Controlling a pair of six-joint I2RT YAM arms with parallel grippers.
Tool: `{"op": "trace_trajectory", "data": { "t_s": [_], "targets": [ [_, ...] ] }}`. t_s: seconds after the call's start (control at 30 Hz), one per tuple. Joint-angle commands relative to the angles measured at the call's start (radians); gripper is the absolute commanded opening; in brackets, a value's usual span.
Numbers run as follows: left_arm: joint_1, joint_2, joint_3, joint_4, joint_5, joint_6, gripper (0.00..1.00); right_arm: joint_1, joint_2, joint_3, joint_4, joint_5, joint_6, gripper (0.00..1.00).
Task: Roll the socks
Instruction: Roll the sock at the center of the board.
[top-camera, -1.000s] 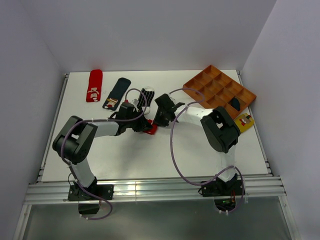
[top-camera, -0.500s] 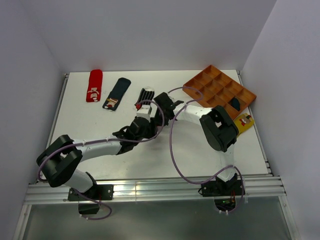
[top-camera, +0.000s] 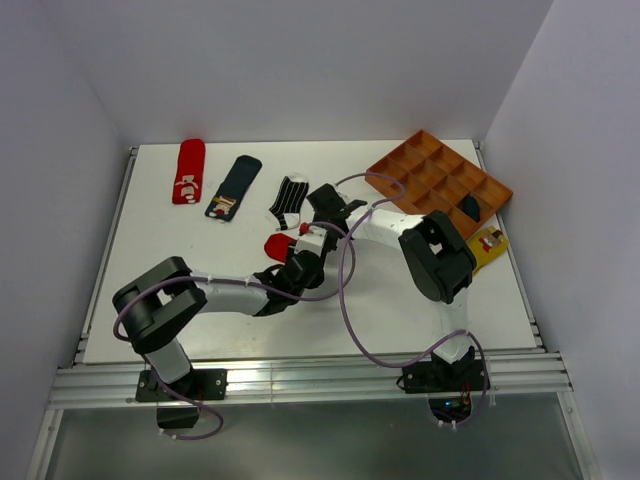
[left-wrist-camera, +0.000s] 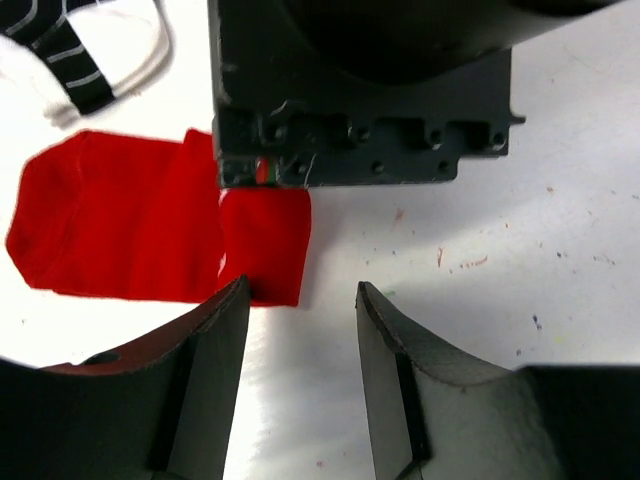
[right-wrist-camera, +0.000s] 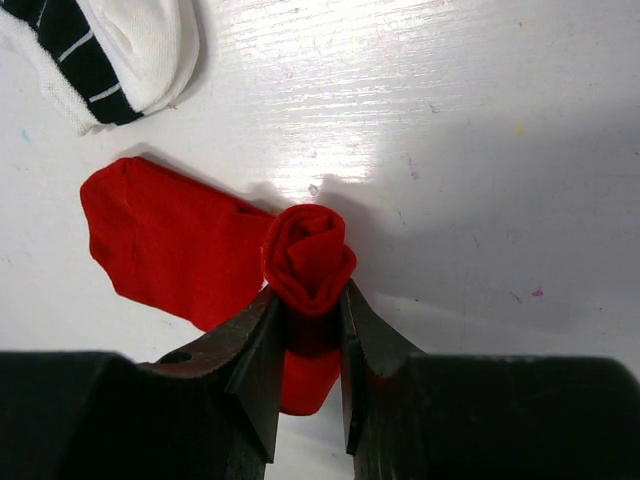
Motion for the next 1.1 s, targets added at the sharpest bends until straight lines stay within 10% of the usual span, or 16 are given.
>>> {"op": "trace_trajectory", "data": {
  "t_s": [0.0, 1.07],
  "targets": [
    [-0.012, 0.022, 0.045, 0.073, -0.079, 0.051, 0.51, 0.007, 0.038, 0.010, -0.083, 0.025, -0.029, 0.00],
    [0.010, 0.178, 0.110, -0.126, -0.186, -0.024, 0.45, 0.000, 0.033, 0.000, -0.044, -0.066, -0.037, 0.00]
  ]
}}
